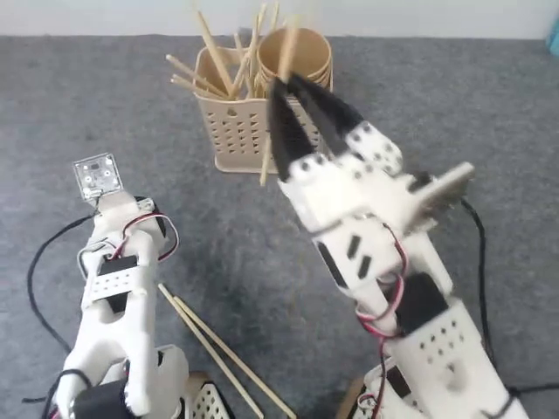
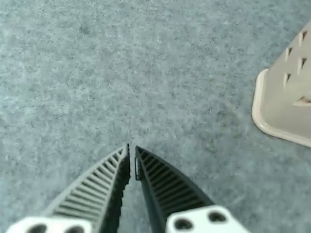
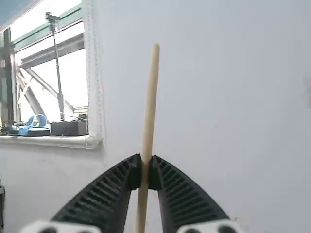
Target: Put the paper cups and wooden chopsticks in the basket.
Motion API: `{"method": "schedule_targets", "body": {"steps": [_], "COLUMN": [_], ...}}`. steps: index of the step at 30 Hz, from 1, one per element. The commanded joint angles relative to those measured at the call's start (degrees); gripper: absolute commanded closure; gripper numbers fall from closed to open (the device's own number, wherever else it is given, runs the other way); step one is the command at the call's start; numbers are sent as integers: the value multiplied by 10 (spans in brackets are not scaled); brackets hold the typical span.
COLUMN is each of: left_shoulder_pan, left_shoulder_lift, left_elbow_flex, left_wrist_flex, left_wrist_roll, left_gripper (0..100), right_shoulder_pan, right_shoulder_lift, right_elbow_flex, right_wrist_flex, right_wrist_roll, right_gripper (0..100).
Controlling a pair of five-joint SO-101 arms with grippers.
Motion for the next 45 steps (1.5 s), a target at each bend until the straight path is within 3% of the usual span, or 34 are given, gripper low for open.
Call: {"method": "schedule_targets", "body": {"steps": [1, 9, 14, 19, 24, 28, 33, 36, 40, 45], "left_shoulder_pan": [-6, -5, -5, -5, -5, -5, -5, -5, -5, -6], "left_shoulder_lift": [0, 1, 1, 1, 4, 6, 6, 6, 6, 6], "left_elbow_flex": [-25, -25, -25, -26, -29, -36, -36, -36, -36, -36], "left_wrist_flex": [-13, -13, -13, -17, -18, -15, -15, -15, -14, -12], "left_wrist_roll": [3, 3, 3, 3, 3, 3, 2, 2, 2, 2], "left_gripper": [988, 988, 988, 988, 988, 988, 988, 988, 988, 988], "right_shoulder_pan": [-26, -32, -28, -14, 3, 14, 35, 45, 45, 19], "right_shoulder_lift": [109, 451, 662, 814, 882, 884, 884, 883, 865, 839], "right_elbow_flex": [-153, -567, -788, -920, -948, -951, -994, -1043, -1162, -1296], "right_wrist_flex": [-18, -13, -12, -11, -3, 88, 213, 292, 456, 700], "right_wrist_roll": [86, 107, 160, 172, 172, 154, 66, 4, -62, -65], "right_gripper": [989, 989, 991, 989, 988, 984, 864, 868, 894, 893]}}
